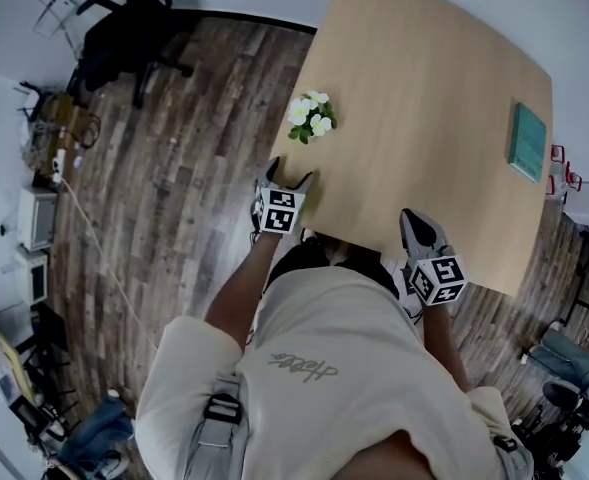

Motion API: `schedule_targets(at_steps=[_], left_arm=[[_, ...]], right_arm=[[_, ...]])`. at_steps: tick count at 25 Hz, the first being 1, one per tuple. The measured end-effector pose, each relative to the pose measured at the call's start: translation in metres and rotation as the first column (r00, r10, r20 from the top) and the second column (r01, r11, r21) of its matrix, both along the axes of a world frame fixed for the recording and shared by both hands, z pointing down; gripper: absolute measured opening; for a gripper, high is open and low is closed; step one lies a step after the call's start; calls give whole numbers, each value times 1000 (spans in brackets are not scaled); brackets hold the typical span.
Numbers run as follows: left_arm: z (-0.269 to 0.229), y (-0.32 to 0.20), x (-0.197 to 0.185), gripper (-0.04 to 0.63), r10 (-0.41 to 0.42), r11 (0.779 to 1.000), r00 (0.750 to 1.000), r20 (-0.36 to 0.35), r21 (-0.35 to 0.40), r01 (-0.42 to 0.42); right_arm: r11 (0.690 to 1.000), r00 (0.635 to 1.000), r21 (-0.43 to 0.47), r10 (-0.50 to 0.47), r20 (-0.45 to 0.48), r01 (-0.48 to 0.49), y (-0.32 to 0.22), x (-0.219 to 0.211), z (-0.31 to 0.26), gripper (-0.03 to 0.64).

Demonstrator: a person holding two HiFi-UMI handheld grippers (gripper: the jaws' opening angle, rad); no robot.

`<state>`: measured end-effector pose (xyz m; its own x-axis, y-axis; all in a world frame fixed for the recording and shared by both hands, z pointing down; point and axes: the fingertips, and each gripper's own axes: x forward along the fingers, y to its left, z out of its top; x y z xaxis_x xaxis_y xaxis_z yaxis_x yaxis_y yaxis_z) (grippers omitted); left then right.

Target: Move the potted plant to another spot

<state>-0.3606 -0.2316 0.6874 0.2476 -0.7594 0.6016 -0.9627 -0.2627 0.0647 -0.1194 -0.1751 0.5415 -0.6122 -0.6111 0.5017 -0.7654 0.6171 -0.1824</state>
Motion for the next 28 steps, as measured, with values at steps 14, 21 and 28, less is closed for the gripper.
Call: schedule_targets(at_steps=[14,21,28], left_arm=[[-67,46,55,195,66,993,998,19,101,-67],[-124,52,70,17,12,979,999,-30,205,-6],[-171,51,74,17,10,970,999,-49,243,2]], right_arm=[[998,998,41,-52,40,50,21,20,-12,3],[995,994,76,-67,83,61,9,37,-25,3],[994,988,103,-35,152,19,-10,50,-33,3]])
